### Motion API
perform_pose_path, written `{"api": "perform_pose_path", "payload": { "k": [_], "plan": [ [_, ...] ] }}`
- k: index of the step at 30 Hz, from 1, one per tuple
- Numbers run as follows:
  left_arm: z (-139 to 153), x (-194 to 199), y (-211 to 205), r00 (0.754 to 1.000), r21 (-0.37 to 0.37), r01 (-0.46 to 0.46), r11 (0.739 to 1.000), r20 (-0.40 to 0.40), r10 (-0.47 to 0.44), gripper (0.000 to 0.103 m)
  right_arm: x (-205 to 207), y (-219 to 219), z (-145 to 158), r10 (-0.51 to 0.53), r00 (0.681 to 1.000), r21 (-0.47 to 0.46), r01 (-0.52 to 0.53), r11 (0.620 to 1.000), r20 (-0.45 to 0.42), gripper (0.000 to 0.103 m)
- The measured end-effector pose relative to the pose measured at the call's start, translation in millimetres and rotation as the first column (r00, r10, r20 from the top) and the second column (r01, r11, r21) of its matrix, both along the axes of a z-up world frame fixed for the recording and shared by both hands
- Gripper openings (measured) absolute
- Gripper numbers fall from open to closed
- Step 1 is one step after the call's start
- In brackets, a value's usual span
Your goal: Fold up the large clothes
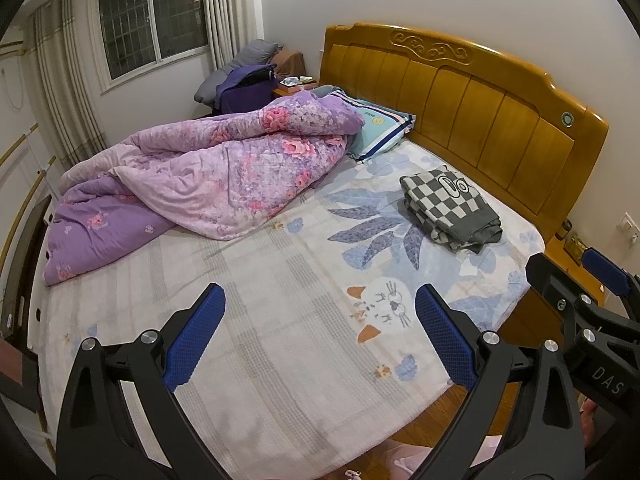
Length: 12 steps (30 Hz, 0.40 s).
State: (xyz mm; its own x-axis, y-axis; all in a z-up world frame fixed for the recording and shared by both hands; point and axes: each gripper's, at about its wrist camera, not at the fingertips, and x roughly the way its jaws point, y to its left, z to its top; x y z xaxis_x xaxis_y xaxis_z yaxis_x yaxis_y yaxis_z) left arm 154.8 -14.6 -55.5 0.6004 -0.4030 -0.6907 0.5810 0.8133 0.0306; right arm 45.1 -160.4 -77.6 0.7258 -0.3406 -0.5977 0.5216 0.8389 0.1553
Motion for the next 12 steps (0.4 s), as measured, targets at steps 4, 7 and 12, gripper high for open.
{"api": "perform_pose_path", "payload": {
  "k": [4,7,12],
  "plan": [
    [-0.6,-1.2,1.6,1.000,0.001,0.001,1.000,-0.003,-0.001,0.096,-0.5,0.0,0.0,-0.001,1.000,0.002,0.001,1.000,0.001,0.093],
    [-0.4,-0.9,1.5,1.000,0.001,0.002,1.000,-0.002,-0.002,0.096,0.3,1.4,-0.8,0.001,1.000,0.004,-0.001,1.000,0.003,0.093],
    [-0.2,-0.6,1.2,1.000,0.003,0.003,1.000,0.000,-0.003,0.096,-2.6,2.9,0.6,0.002,1.000,0.007,-0.002,1.000,0.005,0.093]
  ]
}}
